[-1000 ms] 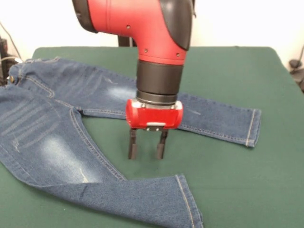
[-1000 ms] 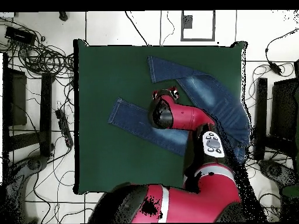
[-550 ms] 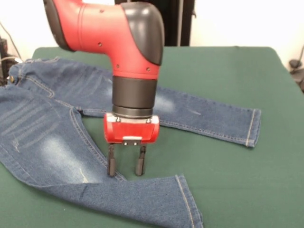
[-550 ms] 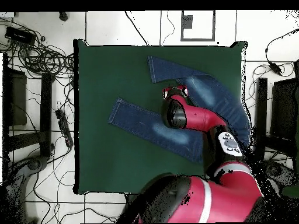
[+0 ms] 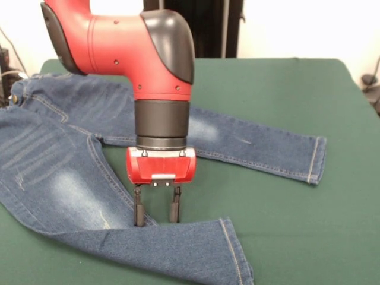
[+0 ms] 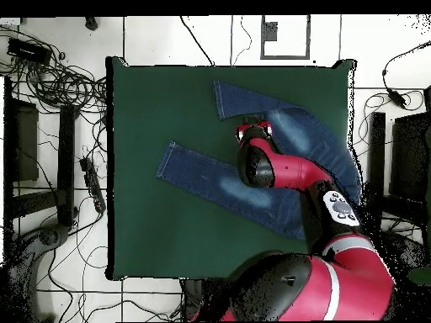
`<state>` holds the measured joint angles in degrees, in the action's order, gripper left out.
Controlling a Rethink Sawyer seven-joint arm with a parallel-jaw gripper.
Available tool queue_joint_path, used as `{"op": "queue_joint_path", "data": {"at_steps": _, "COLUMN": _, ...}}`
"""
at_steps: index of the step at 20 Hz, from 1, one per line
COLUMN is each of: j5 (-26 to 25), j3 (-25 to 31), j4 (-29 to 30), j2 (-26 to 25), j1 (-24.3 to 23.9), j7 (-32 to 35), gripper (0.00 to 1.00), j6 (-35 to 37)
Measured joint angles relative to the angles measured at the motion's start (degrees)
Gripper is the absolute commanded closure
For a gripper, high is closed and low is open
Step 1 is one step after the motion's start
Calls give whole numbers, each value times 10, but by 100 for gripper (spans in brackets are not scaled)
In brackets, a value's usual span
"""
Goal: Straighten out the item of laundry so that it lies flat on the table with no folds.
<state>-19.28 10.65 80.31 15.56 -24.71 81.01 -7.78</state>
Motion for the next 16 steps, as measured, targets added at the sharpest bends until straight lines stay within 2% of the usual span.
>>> {"op": "queue_joint_path", "data": {"at_steps": 16, "j5": -3, "j3": -6, "j4": -7, "j2": -6, "j1": 7, "j7": 0, "gripper": 0, "j6": -20}}
